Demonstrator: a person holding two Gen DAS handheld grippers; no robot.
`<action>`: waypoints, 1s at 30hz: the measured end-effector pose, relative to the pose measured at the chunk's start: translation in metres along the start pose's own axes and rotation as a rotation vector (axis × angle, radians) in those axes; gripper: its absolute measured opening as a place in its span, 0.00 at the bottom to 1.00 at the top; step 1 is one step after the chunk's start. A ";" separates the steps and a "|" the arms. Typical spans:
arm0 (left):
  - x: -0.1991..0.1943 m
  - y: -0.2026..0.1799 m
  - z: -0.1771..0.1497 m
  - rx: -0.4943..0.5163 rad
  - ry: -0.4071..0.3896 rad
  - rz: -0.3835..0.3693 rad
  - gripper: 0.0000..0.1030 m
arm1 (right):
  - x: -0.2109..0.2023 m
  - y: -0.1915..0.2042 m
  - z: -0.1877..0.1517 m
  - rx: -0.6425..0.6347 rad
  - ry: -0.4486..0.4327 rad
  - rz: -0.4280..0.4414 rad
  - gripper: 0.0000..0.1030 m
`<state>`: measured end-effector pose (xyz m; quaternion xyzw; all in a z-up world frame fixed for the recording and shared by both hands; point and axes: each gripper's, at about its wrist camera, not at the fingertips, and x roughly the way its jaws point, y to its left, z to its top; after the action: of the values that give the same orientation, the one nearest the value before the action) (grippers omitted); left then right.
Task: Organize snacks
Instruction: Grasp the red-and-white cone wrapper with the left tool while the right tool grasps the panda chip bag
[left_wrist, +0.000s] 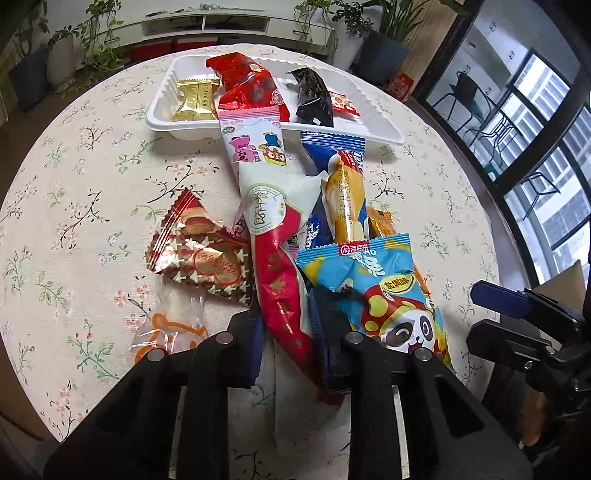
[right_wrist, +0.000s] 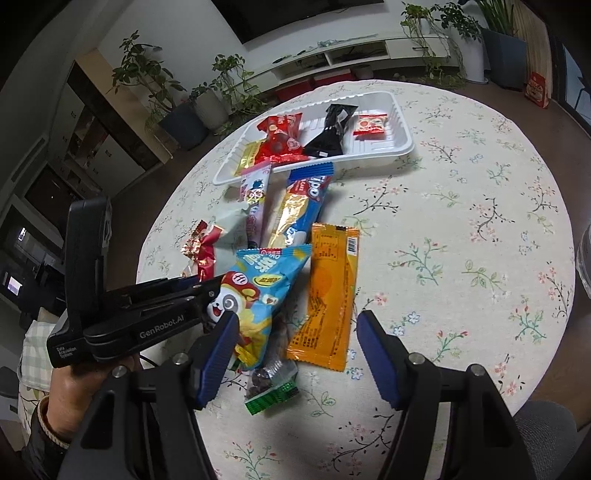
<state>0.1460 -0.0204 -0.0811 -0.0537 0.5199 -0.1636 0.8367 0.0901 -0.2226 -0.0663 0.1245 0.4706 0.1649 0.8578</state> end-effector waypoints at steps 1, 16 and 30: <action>-0.001 0.001 0.000 -0.001 -0.001 -0.002 0.20 | 0.001 0.002 0.000 -0.002 0.003 0.000 0.68; -0.009 0.017 -0.017 0.005 0.018 -0.033 0.17 | 0.054 0.041 0.013 -0.060 0.119 -0.024 0.68; -0.003 0.012 -0.012 0.088 0.092 -0.011 0.21 | 0.075 0.021 0.022 0.021 0.181 0.122 0.47</action>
<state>0.1366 -0.0076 -0.0870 -0.0120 0.5498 -0.1933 0.8125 0.1428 -0.1745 -0.1044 0.1466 0.5392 0.2225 0.7989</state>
